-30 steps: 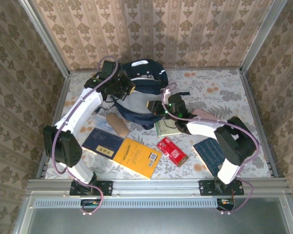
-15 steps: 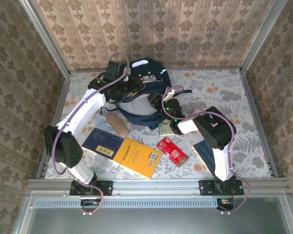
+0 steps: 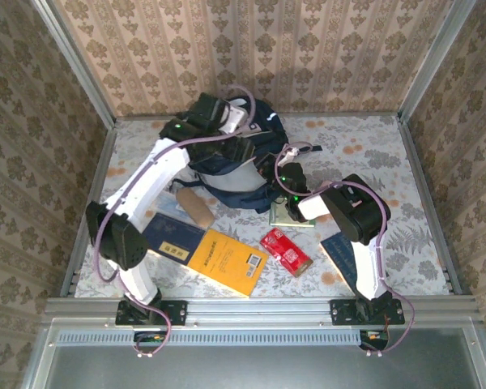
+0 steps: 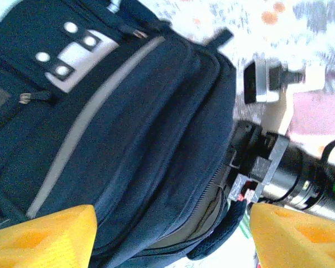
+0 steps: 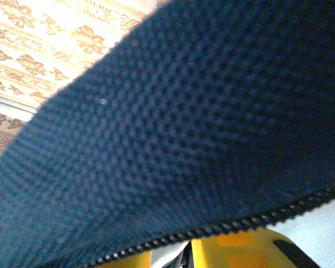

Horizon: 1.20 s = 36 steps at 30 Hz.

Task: Pack the student bag

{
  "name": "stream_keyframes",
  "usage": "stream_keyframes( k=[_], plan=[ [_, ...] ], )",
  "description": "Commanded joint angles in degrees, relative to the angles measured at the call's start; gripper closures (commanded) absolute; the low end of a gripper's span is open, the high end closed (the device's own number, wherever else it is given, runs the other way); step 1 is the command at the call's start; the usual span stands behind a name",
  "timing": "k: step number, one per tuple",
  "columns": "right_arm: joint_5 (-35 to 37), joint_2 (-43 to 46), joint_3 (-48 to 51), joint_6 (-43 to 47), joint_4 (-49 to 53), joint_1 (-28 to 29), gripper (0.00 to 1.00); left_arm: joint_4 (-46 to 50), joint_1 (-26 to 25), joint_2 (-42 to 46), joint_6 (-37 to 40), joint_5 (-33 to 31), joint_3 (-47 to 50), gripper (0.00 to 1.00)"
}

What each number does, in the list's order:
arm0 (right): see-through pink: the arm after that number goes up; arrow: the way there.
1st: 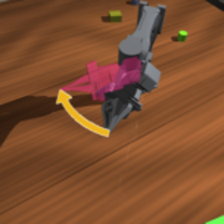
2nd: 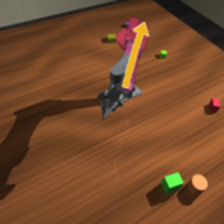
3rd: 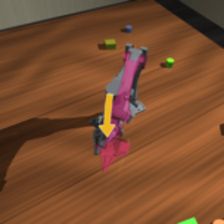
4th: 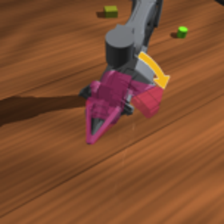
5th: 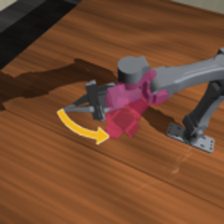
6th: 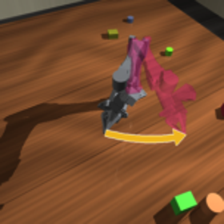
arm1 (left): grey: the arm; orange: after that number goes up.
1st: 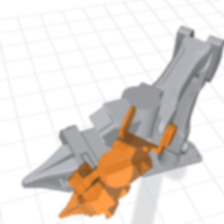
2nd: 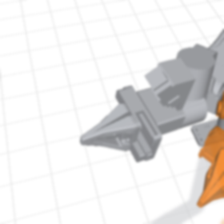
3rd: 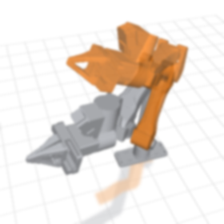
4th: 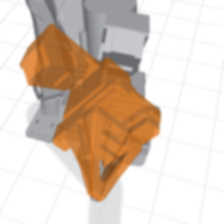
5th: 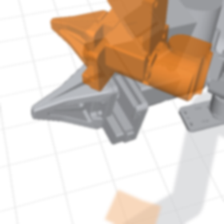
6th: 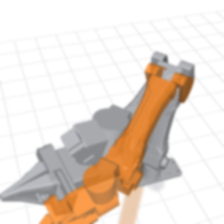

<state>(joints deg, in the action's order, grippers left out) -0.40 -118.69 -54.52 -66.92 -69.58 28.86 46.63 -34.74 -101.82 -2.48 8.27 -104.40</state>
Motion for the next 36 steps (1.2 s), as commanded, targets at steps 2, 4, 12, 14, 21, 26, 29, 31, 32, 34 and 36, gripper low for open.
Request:
stream_keyframes(
  k=[2,4,12,14,21,26,29,31,32,34,36],
  plan=[
    [0.4,-0.5,-0.6,-1.5,-2.6,-0.9,0.75,7.5,-2.8,-5.3,12.9,-1.5,-6.5,0.23],
    [0.4,-0.3,-0.4,-1.1,-2.4,-0.9,0.75,7.7,-3.0,-7.0,14.3,-1.3,-7.4,0.22],
    [-0.6,0.7,-0.3,-0.6,-1.5,-1.1,0.77,3.4,-3.1,-12.0,14.2,-12.0,-7.7,0.28],
    [-0.7,0.8,-0.2,-0.5,-1.3,-1.1,0.78,2.0,-3.0,-12.3,13.8,-12.5,-7.5,0.33],
    [-1.6,1.2,-0.3,-0.1,-0.7,-1.2,0.81,1.4,-2.6,-15.0,13.5,-13.7,-9.9,0.66],
    [-2.9,4.5,-0.1,4.5,4.1,-1.1,0.81,2.8,-0.4,-15.1,10.5,-8.6,-11.5,1.0],
    [-5.9,8.4,-0.1,10.8,10.6,-1.1,0.78,-1.6,3.4,-11.3,5.1,-3.8,-8.6,1.0],
    [-10.3,11.3,0.2,16.3,13.8,-0.9,0.75,-5.9,7.0,-7.7,-0.2,-0.4,-6.2,1.0],
    [-12.0,13.1,0.6,19.2,15.3,-0.8,0.74,-8.5,9.5,-5.8,-3.1,1.2,-4.5,1.0],
    [-13.5,16.5,0.9,24.8,19.9,0.2,0.72,-13.7,13.8,-2.6,-8.8,3.3,-1.6,1.0],
    [-14.4,19.8,0.7,30.6,24.9,1.5,0.72,-16.8,17.5,-0.9,-14.0,3.4,-0.4,1.0]
  ],
)
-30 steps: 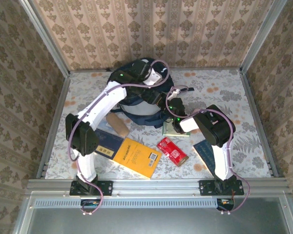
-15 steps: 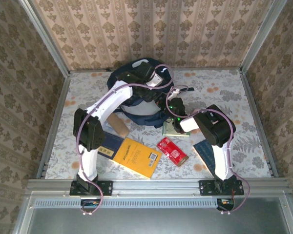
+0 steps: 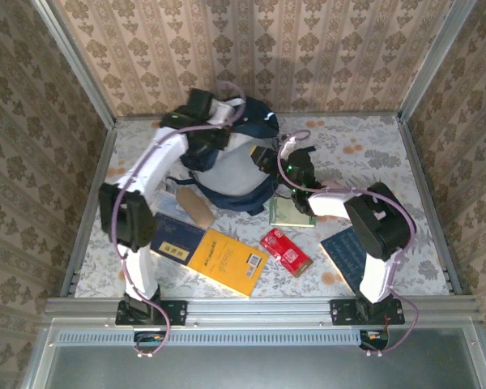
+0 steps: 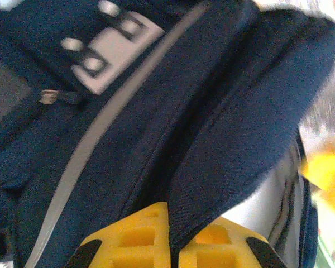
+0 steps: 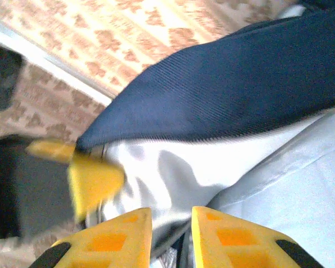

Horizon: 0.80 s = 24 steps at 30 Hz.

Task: Pack the student bag

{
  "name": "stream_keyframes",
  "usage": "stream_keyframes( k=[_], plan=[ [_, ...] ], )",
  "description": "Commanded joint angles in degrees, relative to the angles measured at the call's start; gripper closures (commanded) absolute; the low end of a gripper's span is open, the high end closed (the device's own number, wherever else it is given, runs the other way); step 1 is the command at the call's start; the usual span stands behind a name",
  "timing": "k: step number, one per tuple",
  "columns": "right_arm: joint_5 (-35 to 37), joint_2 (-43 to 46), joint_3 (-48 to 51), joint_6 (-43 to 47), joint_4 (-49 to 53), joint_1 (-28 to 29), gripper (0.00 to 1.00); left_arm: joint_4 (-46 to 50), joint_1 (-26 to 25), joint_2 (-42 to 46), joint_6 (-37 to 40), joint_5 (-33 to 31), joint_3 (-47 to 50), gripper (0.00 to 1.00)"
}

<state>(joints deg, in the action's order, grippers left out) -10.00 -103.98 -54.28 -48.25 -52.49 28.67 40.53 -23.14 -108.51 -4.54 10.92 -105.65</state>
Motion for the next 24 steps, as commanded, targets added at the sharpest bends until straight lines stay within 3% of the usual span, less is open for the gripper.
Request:
stream_keyframes(
  k=[1,5,7,10,13,15,17,20,24],
  plan=[
    [-5.2,6.7,0.3,14.7,10.9,2.6,0.72,-11.7,7.5,5.9,-14.3,1.4,0.5,1.0],
    [-3.1,10.9,-2.0,24.0,23.9,6.5,0.77,-13.7,11.4,4.2,-20.1,5.6,-1.6,1.0],
    [1.0,12.8,-0.4,26.6,25.3,9.1,0.78,-14.7,11.7,3.3,-23.0,4.2,-2.2,1.0],
    [1.7,12.2,-5.7,26.5,38.9,11.1,0.77,-13.0,11.6,1.5,-27.6,1.2,-4.5,1.0],
    [2.4,10.2,-8.6,31.0,44.2,14.7,0.62,-13.3,11.6,1.5,-31.4,-0.3,-4.4,1.0],
    [3.5,8.1,-10.7,35.2,47.1,17.7,0.41,-13.0,11.5,2.2,-32.6,-1.5,-4.3,1.0],
    [3.2,4.6,-14.7,39.4,51.2,20.2,0.33,-13.4,11.8,3.8,-34.3,-4.0,-3.0,1.0],
    [1.2,0.6,-18.3,42.9,51.5,22.3,0.25,-16.7,12.8,7.0,-36.5,-7.5,0.9,1.0],
    [-4.9,-2.7,-20.1,49.1,47.1,23.8,0.22,-17.7,14.2,7.1,-38.0,-7.8,1.3,1.0]
  ],
)
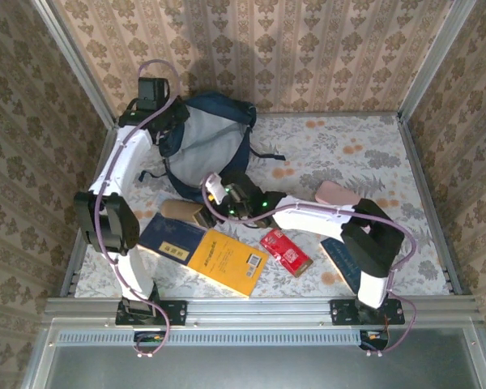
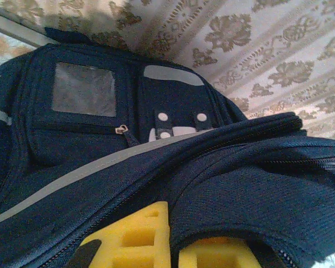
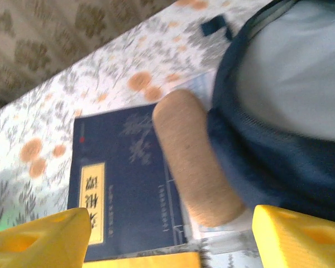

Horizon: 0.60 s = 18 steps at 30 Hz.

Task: Pack the student bag

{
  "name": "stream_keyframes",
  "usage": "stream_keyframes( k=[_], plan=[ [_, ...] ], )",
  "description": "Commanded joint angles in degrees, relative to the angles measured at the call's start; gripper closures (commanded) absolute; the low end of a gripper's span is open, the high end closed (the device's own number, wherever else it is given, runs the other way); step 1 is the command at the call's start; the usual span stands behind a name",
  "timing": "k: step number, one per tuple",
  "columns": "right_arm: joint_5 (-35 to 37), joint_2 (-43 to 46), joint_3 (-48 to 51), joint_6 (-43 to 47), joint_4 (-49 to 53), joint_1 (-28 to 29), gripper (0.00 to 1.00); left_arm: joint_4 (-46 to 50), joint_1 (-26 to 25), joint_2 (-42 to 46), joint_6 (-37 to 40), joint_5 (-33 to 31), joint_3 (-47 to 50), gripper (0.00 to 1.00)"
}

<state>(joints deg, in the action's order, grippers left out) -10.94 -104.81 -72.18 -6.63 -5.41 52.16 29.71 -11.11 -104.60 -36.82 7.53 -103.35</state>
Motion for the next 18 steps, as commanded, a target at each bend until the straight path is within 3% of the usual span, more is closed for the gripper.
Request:
stream_keyframes(
  k=[1,4,8,18],
  plan=[
    [-4.0,-2.5,-2.1,9.3,-1.9,0.6,0.22,-6.0,2.5,2.3,-6.1,-3.6,-1.7,1.0],
    [-5.3,-5.7,-1.6,16.6,-7.9,0.7,0.21,-5.2,2.4,-0.9,-6.8,1.1,-3.0,1.0],
    [-6.4,-11.5,-5.8,25.4,-5.4,0.6,0.2,-2.9,1.3,-6.6,-7.8,7.8,-5.4,1.0],
    [-0.8,-20.7,-15.9,28.5,-2.1,-0.4,0.11,0.9,-3.9,-14.5,-6.7,11.7,-11.2,1.0]
  ],
)
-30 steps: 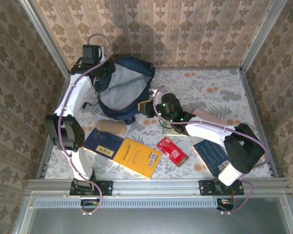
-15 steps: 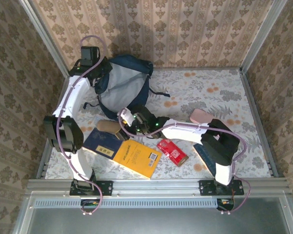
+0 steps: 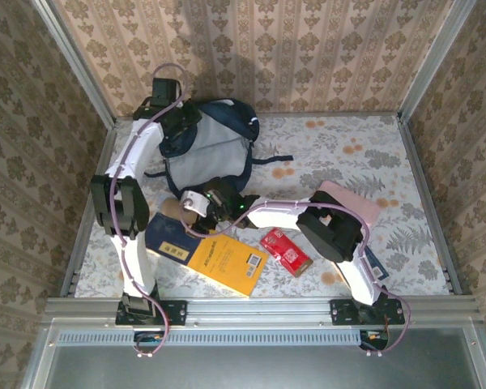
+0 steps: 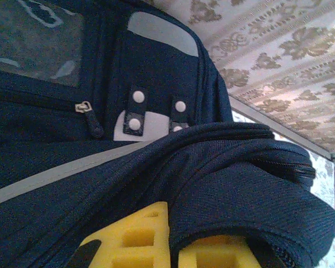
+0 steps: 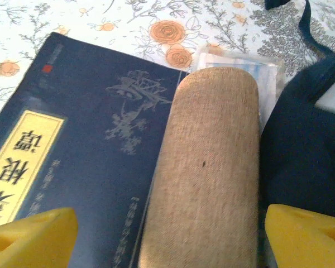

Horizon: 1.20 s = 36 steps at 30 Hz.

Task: Pack the student bag

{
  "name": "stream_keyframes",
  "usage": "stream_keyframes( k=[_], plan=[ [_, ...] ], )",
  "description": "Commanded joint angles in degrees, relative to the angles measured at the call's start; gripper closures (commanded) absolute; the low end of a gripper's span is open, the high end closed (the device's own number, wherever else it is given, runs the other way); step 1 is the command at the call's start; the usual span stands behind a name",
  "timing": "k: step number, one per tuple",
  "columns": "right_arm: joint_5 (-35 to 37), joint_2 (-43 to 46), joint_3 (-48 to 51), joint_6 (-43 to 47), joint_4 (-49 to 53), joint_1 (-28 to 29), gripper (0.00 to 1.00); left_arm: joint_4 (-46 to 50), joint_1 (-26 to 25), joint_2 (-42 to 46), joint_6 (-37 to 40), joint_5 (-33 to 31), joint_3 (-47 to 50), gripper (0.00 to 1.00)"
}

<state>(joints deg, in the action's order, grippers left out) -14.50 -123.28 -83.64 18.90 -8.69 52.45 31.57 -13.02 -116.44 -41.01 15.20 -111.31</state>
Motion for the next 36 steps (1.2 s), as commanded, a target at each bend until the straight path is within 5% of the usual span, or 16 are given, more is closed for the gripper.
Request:
stream_keyframes(
  k=[1,14,36],
  plan=[
    [2.9,-3.0,-5.5,2.9,2.4,-1.0,0.11,-0.8,-2.3,-2.9,-2.4,4.0,-3.4,1.0],
    [5.3,-10.4,-20.8,0.4,25.6,-1.3,0.12,-0.3,-1.9,-3.1,-2.6,3.3,-2.8,1.0],
    [4.2,-17.8,-31.0,-1.5,40.6,0.2,0.15,-1.8,-1.1,-4.2,-4.2,5.8,-2.0,1.0]
  ],
)
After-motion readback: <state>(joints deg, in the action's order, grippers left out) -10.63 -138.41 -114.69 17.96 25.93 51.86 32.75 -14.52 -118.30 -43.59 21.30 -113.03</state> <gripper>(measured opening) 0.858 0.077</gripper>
